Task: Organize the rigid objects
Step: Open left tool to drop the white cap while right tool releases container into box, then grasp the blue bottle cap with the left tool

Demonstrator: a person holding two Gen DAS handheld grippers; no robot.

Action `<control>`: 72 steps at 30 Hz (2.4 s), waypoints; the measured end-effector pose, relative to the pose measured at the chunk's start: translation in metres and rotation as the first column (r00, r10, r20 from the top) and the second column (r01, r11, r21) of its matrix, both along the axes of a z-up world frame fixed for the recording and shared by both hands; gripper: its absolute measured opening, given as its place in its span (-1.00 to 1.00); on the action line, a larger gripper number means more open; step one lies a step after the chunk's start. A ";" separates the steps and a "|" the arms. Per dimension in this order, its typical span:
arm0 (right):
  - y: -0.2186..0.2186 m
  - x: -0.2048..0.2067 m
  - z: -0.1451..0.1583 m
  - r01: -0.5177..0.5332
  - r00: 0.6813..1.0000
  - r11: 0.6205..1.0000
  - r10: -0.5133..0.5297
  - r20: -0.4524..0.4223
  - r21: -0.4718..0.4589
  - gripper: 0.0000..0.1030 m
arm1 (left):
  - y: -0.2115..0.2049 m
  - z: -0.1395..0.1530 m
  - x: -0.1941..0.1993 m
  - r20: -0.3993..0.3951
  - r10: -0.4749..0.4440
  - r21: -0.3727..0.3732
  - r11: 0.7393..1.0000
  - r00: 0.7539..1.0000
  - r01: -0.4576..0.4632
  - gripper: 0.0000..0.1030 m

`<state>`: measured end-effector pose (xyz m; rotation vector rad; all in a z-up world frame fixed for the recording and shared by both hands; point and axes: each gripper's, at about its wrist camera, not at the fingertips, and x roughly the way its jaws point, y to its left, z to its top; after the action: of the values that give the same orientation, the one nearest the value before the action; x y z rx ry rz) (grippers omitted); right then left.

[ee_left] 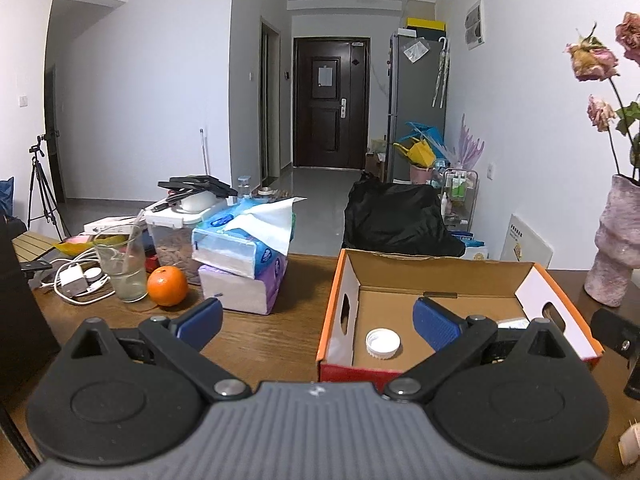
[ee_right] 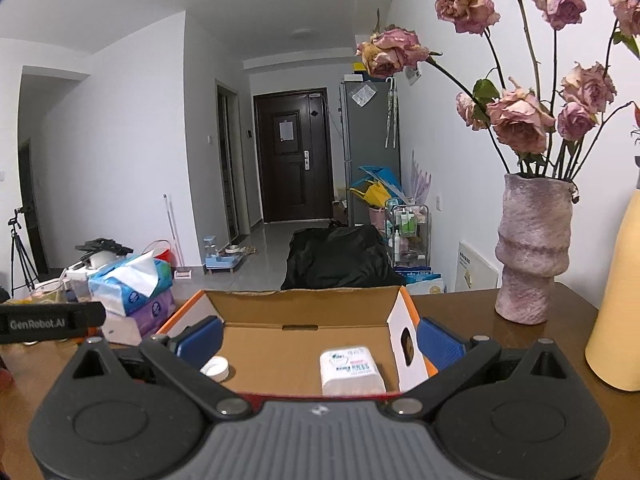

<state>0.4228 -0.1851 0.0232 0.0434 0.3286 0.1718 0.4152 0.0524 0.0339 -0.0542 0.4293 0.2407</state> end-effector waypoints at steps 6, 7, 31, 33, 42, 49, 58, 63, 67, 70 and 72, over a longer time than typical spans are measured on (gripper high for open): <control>0.000 -0.027 -0.001 -0.004 1.000 1.000 0.004 0.004 -0.009 1.00 | 0.004 0.001 -0.032 0.008 -0.008 -0.003 1.000 1.000 0.008 1.00; 0.000 -0.032 -0.001 -0.004 1.000 1.000 0.004 0.004 -0.013 1.00 | 0.004 0.000 -0.038 0.008 -0.009 -0.003 1.000 1.000 0.009 1.00; 0.007 -0.140 -0.033 -0.050 0.999 0.994 0.048 -0.026 -0.098 1.00 | 0.045 -0.019 -0.161 0.011 -0.041 0.018 0.999 0.999 0.041 1.00; 0.009 -0.147 -0.035 -0.053 0.998 0.993 0.050 -0.031 -0.102 1.00 | 0.050 -0.022 -0.170 0.009 -0.047 0.022 0.999 0.999 0.047 1.00; 0.022 -0.155 -0.047 -0.063 0.997 0.992 0.057 -0.056 -0.108 1.00 | 0.087 -0.035 -0.190 -0.002 -0.021 0.022 1.000 1.000 0.021 1.00; 0.039 -0.145 -0.058 -0.077 0.994 0.991 0.067 -0.086 -0.114 1.00 | 0.119 -0.052 -0.190 -0.056 0.008 0.017 1.000 0.998 -0.007 1.00; 0.053 -0.131 -0.075 -0.098 0.988 0.990 0.085 -0.129 -0.099 1.00 | 0.133 -0.094 -0.182 -0.165 -0.007 -0.009 1.000 0.986 0.005 1.00; 0.053 -0.128 -0.082 -0.095 0.987 0.992 0.083 -0.137 -0.083 1.00 | 0.134 -0.108 -0.176 -0.201 -0.011 -0.016 1.000 0.980 0.008 0.98; 0.052 -0.125 -0.087 -0.088 0.987 0.994 0.078 -0.142 -0.062 1.00 | 0.136 -0.111 -0.173 -0.208 -0.023 -0.031 0.999 0.978 0.017 0.61; 0.051 -0.124 -0.089 -0.080 0.987 0.995 0.072 -0.141 -0.053 1.00 | 0.138 -0.116 -0.167 -0.242 -0.054 -0.062 0.997 0.969 0.040 0.06; 0.051 -0.124 -0.090 -0.079 0.988 0.996 0.071 -0.139 -0.052 1.00 | 0.140 -0.118 -0.166 -0.244 -0.055 -0.072 0.997 0.968 0.038 0.05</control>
<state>0.2991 -0.1343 -0.0671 -0.0143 0.4727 0.2343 0.2493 0.1921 -0.0837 -0.0802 0.6850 0.1871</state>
